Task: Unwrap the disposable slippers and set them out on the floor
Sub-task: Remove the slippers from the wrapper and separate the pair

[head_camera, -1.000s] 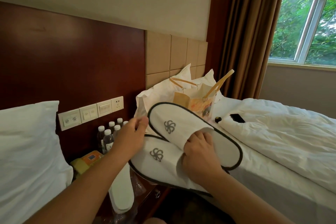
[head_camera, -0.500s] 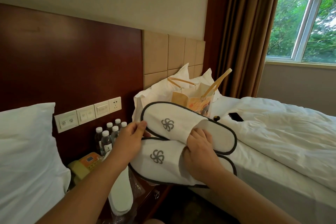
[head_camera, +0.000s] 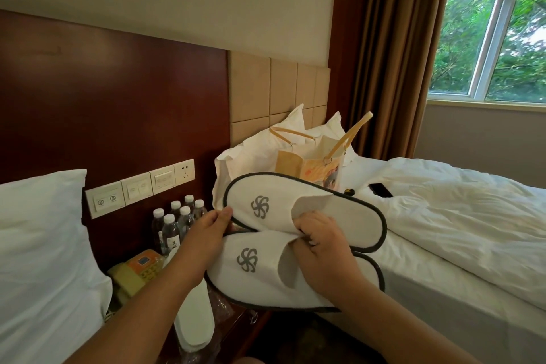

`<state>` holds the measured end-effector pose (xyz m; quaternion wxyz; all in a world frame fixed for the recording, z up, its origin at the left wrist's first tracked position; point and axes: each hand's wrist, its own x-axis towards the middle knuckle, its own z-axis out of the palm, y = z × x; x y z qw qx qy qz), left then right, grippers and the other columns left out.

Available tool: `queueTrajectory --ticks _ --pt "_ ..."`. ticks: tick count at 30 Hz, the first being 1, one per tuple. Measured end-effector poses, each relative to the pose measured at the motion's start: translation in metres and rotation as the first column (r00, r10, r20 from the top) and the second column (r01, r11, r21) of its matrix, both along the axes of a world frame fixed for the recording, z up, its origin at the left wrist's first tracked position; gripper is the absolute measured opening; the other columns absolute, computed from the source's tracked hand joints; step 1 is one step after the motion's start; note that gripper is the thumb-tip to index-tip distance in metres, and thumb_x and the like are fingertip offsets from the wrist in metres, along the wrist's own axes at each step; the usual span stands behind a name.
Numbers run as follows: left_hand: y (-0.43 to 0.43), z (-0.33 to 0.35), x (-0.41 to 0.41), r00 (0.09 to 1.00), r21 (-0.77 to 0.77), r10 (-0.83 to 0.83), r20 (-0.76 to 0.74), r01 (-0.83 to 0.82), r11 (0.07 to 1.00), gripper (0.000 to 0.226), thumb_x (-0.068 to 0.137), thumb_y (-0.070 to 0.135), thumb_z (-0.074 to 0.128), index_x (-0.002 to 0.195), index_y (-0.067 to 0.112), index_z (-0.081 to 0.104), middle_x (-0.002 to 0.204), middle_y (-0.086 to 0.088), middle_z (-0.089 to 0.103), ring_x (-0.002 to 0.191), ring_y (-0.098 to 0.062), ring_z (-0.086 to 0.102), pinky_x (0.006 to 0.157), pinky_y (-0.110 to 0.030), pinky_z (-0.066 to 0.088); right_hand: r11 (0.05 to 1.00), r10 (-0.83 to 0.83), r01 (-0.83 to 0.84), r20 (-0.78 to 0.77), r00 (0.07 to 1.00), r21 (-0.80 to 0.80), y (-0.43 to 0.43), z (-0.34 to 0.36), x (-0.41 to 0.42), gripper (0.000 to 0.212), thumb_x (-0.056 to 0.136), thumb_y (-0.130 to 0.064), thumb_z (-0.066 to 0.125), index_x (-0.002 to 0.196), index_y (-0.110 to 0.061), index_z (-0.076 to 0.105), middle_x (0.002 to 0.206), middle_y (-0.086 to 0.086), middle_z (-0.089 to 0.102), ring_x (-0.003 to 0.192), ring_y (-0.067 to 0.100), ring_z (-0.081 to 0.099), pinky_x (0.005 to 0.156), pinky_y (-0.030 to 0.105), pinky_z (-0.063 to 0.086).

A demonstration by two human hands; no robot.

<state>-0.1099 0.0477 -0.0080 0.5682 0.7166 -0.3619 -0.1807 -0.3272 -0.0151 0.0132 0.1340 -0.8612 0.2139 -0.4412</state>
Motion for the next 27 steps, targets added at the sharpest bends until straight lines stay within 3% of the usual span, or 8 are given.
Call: queueTrajectory --ticks 3,6,9,11,16,21,25,27 --pt "0.002 -0.001 0.002 0.995 -0.015 -0.022 -0.098 0.021 1.0 0.037 0.096 0.054 0.048 0.07 0.041 0.07 0.075 0.009 0.072 0.08 -0.013 0.065 0.065 -0.03 0.047 0.998 0.044 -0.046 0.047 0.998 0.046 0.005 0.004 0.0 0.022 0.079 -0.008 0.062 0.08 -0.03 0.063 0.081 -0.025 0.056 0.083 -0.002 0.052 0.077 0.027 0.043" --pt "0.001 -0.003 0.0 0.994 -0.004 -0.045 -0.101 0.045 0.999 0.035 0.096 0.055 0.048 0.08 0.035 0.072 0.081 0.006 0.075 0.086 -0.02 0.068 0.077 -0.041 0.054 0.993 -0.001 0.005 -0.037 0.999 0.116 0.0 0.01 -0.006 0.02 0.08 -0.002 0.066 0.089 -0.018 0.073 0.089 -0.01 0.064 0.087 0.012 0.057 0.082 0.039 0.049" --pt "-0.003 -0.011 -0.008 0.997 -0.019 -0.009 -0.082 0.008 1.0 0.043 0.097 0.055 0.044 0.091 0.02 0.067 0.092 -0.006 0.073 0.09 -0.023 0.066 0.087 -0.049 0.052 0.962 -0.243 0.215 -0.167 0.955 -0.17 -0.002 0.019 -0.007 0.015 0.08 -0.005 0.067 0.087 -0.015 0.076 0.086 0.001 0.06 0.083 0.022 0.051 0.077 0.041 0.042" --pt "-0.005 -0.015 -0.015 0.995 -0.042 0.034 -0.092 -0.038 0.998 0.042 0.097 0.055 0.043 0.089 0.02 0.065 0.09 -0.005 0.071 0.088 -0.022 0.065 0.081 -0.044 0.051 0.928 -0.356 0.309 -0.252 0.9 -0.208 0.002 0.026 -0.006 0.017 0.085 -0.013 0.06 0.086 -0.019 0.075 0.082 0.0 0.063 0.079 0.024 0.055 0.075 0.039 0.042" --pt "-0.008 -0.022 -0.026 0.989 -0.137 0.072 -0.13 -0.09 0.986 0.04 0.099 0.054 0.043 0.085 0.022 0.064 0.086 -0.001 0.07 0.086 -0.019 0.064 0.067 -0.036 0.046 0.866 -0.336 0.393 -0.224 0.915 0.309 0.004 0.034 -0.004 0.028 0.084 -0.024 0.05 0.098 -0.03 0.073 0.084 -0.009 0.069 0.074 0.015 0.063 0.063 0.03 0.056" --pt "-0.008 -0.026 -0.038 0.965 -0.155 0.022 -0.262 -0.065 0.986 0.031 0.1 0.052 0.041 0.094 0.03 0.063 0.095 0.0 0.068 0.091 -0.018 0.061 0.07 -0.037 0.047 0.708 -0.175 0.162 -0.052 0.983 0.688 0.002 0.031 -0.002 0.033 0.081 -0.019 0.054 0.104 -0.033 0.074 0.086 -0.01 0.068 0.075 0.005 0.06 0.057 0.02 0.046" --pt "-0.006 -0.026 -0.048 0.854 -0.131 -0.114 -0.508 0.055 0.99 0.033 0.102 0.045 0.044 0.101 0.021 0.068 0.107 -0.015 0.072 0.101 -0.035 0.067 0.09 -0.056 0.053 0.669 -0.169 0.082 0.043 0.985 0.739 0.004 0.032 -0.009 0.022 0.073 -0.029 0.056 0.075 -0.009 0.065 0.061 0.002 0.058 0.062 0.016 0.055 0.058 0.033 0.043" --pt "-0.005 -0.027 -0.052 0.811 -0.105 -0.149 -0.565 0.109 0.989 0.034 0.102 0.04 0.048 0.11 0.013 0.066 0.111 -0.018 0.071 0.104 -0.038 0.066 0.094 -0.058 0.051 0.708 -0.175 0.106 0.029 0.984 0.698 0.005 0.029 -0.015 0.033 0.069 -0.047 0.063 0.065 -0.015 0.061 0.055 -0.006 0.053 0.054 0.009 0.053 0.054 0.028 0.043"
